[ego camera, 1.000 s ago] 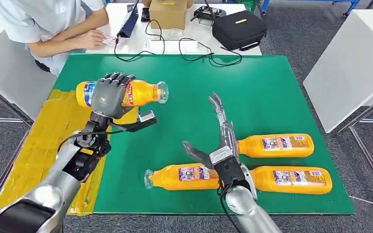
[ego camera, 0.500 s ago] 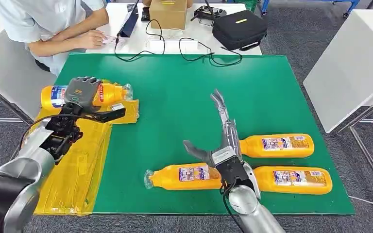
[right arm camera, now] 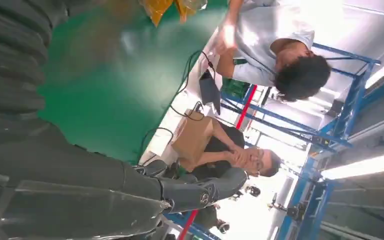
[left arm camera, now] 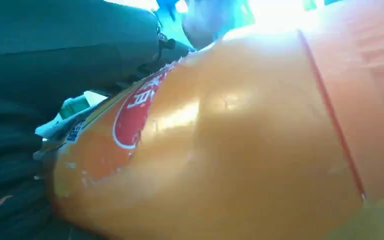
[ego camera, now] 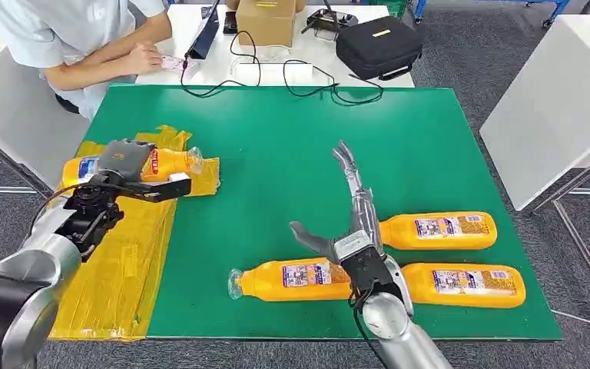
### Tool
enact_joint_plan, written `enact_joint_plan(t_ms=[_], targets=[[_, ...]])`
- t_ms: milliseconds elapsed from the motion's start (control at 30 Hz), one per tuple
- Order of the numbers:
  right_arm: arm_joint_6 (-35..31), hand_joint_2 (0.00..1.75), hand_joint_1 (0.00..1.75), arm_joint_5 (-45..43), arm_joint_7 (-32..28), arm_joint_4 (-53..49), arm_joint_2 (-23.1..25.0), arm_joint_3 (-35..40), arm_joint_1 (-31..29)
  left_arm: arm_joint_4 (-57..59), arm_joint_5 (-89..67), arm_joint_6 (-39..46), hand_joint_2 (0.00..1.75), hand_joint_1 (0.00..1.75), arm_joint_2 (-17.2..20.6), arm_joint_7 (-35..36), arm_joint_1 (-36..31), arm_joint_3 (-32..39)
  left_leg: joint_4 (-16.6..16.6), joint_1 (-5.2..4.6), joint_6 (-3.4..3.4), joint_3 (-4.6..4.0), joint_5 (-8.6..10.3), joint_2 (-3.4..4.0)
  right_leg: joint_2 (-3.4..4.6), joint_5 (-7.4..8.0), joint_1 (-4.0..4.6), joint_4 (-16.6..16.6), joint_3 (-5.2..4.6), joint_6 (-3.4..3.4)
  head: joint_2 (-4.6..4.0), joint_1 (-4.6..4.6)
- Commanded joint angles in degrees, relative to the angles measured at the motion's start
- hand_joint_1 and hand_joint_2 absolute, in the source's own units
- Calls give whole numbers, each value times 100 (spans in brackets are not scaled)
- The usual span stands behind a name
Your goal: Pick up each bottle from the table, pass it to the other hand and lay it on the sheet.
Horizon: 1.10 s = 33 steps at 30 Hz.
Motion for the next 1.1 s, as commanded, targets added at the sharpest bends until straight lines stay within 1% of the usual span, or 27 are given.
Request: enact_joint_plan(t_ms=[33,133,200,233,267,300,333,433,500,600,633,667,733,767,833,867,933,967,1000,1033,1100], targets=[[70,175,0,1,84,396,-83,-60,-299,472,413,-417,175,175,-444,-326,-40,541,-3,-2,9,36,-12,-4,-16,-14,4,-6,42,-16,0,0],[113,175,0,13,117,413,-110,-43,-258,454,500,-403,175,175,-454,-362,101,603,-3,-2,5,15,-5,0,-6,-4,2,-6,19,-9,0,0],[121,175,0,21,117,466,-124,-39,-214,443,545,-340,175,175,-464,-381,203,634,-5,0,8,46,-19,6,-7,-17,7,-8,50,-22,0,2],[124,175,0,28,116,485,-124,-36,-217,431,557,-303,175,175,-470,-382,224,644,-6,-3,3,18,-6,0,-4,-5,1,-7,21,-9,0,0],[110,175,0,96,105,513,-149,-20,-233,407,566,-195,175,141,-491,-321,257,658,-7,-1,6,36,-13,0,-9,-12,5,-9,40,-17,0,0],[64,175,0,184,106,527,-158,-6,-245,404,564,-155,175,82,-501,-281,268,660,-6,-1,5,27,-9,-3,-9,-9,4,-8,30,-13,0,0],[-20,175,0,356,152,554,-166,18,-275,421,554,-147,175,0,-513,-240,277,645,-4,1,7,44,-18,-2,-14,-18,8,-7,48,-20,0,0],[-39,175,0,509,217,570,-161,56,-314,480,517,-273,175,0,-503,-192,288,606,0,2,8,37,-16,-1,-13,-16,8,-5,40,-18,0,0],[21,175,0,729,338,601,-177,103,-339,501,435,-535,175,0,-479,-68,319,521,-2,0,6,21,-9,3,-5,-7,4,-5,23,-11,0,0],[21,175,0,733,339,600,-173,103,-333,496,436,-522,175,0,-476,-69,337,521,-2,-1,6,28,-11,5,-4,-9,4,-5,29,-13,0,0],[-64,175,0,1006,383,616,-194,127,-336,528,469,-705,175,0,-484,-64,334,541,-3,-1,4,13,-5,1,-5,-4,2,-4,15,-9,0,0],[-64,175,0,1006,383,616,-194,127,-336,528,469,-705,175,0,-484,-64,334,541,-1,2,6,29,-13,2,-8,-11,7,-6,33,-16,0,0],[-64,175,0,1006,383,616,-194,127,-336,528,469,-705,175,0,-484,-64,334,541,-2,-1,4,16,-7,1,-7,-6,3,-4,18,-10,0,0],[-64,175,0,1006,383,616,-194,127,-336,528,469,-705,175,0,-484,-64,334,541,-1,0,6,27,-12,1,-10,-11,6,-3,30,-16,0,-2],[-64,175,0,1006,383,616,-194,127,-336,528,469,-705,175,0,-484,-64,334,541,-2,-1,4,15,-7,1,-6,-6,3,-3,17,-10,0,0],[-64,175,0,1006,383,616,-194,127,-336,528,469,-705,175,0,-484,-64,334,541,-1,1,6,28,-13,3,-8,-11,6,-4,31,-16,0,0],[-64,175,0,1006,383,616,-194,127,-336,528,469,-705,175,0,-484,-64,334,541,-2,0,4,16,-7,2,-4,-5,4,-4,18,-10,0,0],[-64,175,0,1006,383,616,-194,127,-336,528,469,-705,175,0,-484,-64,334,541,0,3,9,53,-25,6,-11,-22,11,-5,57,-26,0,0],[-64,175,0,1006,383,616,-194,127,-336,528,469,-705,175,0,-484,-64,334,541,-2,1,5,20,-10,2,-6,-8,5,-4,23,-12,0,0],[-112,175,0,1183,411,626,-213,148,-342,527,481,-795,0,0,-492,-59,334,541,0,1,7,35,-17,3,-9,-15,8,-3,38,-19,0,0],[66,175,0,1518,591,616,-290,254,-394,498,477,-837,0,0,-499,33,350,542,-1,0,5,22,-11,3,-5,-9,5,-3,25,-13,0,-2]])
